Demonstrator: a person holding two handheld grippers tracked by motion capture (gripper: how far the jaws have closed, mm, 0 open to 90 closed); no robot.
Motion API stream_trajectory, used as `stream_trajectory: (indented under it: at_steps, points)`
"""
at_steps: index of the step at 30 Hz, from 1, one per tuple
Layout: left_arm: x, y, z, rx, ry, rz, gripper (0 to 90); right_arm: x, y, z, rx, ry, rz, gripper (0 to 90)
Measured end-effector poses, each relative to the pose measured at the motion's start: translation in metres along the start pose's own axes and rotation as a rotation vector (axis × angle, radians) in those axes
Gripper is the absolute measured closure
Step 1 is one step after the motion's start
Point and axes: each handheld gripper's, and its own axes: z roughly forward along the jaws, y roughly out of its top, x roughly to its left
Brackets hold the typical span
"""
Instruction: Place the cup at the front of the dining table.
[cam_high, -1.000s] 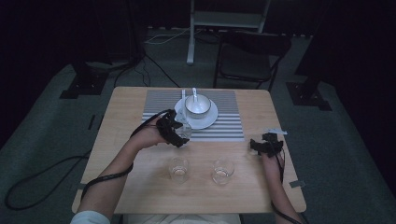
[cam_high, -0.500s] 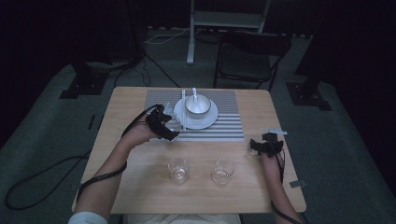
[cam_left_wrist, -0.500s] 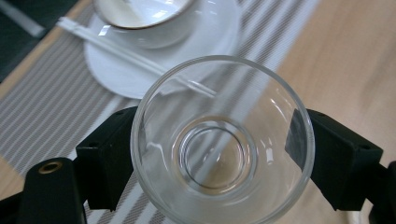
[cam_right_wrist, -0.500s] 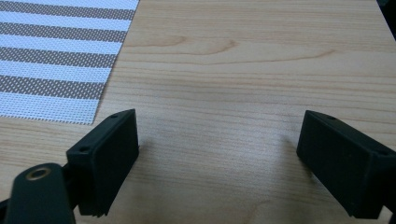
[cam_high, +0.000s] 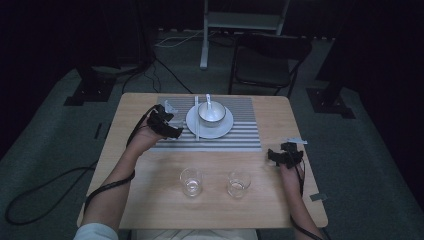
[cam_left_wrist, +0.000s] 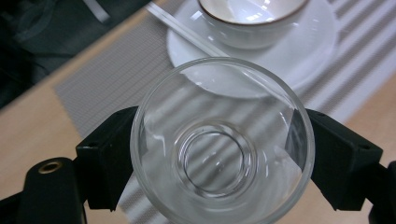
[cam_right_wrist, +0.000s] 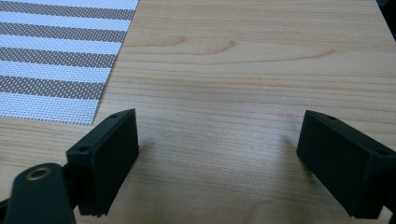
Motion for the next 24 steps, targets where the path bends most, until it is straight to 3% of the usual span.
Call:
stream_trajectory:
  at_steps: [2, 8, 10, 12, 15, 17, 20, 22, 24]
  points:
    - [0.003, -0.002, 0.003, -0.021, -0.004, -0.032, 18.4, 0.000, 0.000, 0.000, 0.000, 0.000, 0.002, 12.0]
    - [0.014, 0.000, 0.022, -0.002, 0.016, -0.081, 18.5, 0.000, 0.000, 0.000, 0.000, -0.001, 0.002, 12.1]
    - [0.017, 0.001, 0.028, 0.002, 0.045, -0.109, 18.4, 0.000, 0.000, 0.000, 0.000, -0.001, 0.002, 12.1]
    - [0.017, 0.002, 0.030, -0.003, 0.060, -0.105, 18.5, 0.000, 0.000, 0.000, 0.000, -0.001, 0.002, 12.1]
    - [0.024, 0.004, 0.038, -0.020, 0.055, -0.164, 18.5, 0.000, 0.000, 0.000, 0.000, -0.002, 0.002, 12.1]
    - [0.026, 0.005, 0.042, -0.029, 0.057, -0.177, 18.4, 0.000, 0.000, 0.000, 0.000, -0.002, 0.002, 12.1]
    - [0.028, 0.005, 0.049, -0.042, 0.095, -0.212, 18.4, 0.000, 0.000, 0.000, 0.000, -0.002, 0.002, 12.1]
    - [0.032, 0.006, 0.055, -0.034, 0.120, -0.258, 18.4, 0.000, 0.000, 0.000, 0.000, -0.002, 0.002, 12.0]
    - [0.033, 0.005, 0.058, -0.041, 0.119, -0.265, 18.4, 0.000, 0.000, 0.000, 0.000, -0.002, 0.003, 12.1]
